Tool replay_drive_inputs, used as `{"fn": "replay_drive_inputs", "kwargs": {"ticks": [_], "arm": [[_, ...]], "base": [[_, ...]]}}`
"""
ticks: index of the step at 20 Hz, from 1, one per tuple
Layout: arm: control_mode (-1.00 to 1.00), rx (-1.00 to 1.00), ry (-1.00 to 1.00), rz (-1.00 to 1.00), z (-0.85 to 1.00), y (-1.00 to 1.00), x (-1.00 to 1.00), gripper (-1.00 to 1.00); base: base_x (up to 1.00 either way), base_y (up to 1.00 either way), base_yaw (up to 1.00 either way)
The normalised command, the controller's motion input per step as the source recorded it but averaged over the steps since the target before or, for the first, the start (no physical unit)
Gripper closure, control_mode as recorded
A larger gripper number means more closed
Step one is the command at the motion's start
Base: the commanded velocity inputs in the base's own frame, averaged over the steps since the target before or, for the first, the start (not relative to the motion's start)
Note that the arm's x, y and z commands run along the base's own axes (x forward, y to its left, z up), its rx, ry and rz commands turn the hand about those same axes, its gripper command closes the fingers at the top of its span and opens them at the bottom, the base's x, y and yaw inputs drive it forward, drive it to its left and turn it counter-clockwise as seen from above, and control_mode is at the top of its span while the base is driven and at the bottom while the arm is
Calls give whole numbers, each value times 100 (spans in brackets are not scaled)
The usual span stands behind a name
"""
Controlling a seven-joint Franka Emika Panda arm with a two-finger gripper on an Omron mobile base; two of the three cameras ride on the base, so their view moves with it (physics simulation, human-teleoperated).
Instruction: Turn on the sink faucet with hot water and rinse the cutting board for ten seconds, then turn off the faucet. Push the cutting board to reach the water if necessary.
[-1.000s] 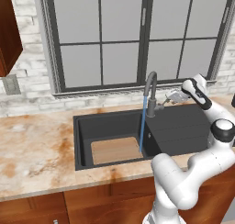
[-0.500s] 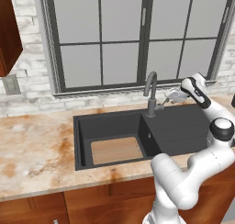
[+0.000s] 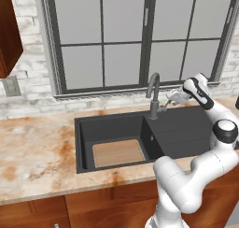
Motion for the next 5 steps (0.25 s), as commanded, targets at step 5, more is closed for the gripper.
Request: {"fn": "replay_drive_inputs", "kwargs": {"ticks": [5], "arm": [[-100, -1, 1, 0, -31, 46, 0, -100]], "base": [[0, 0, 0]]}}
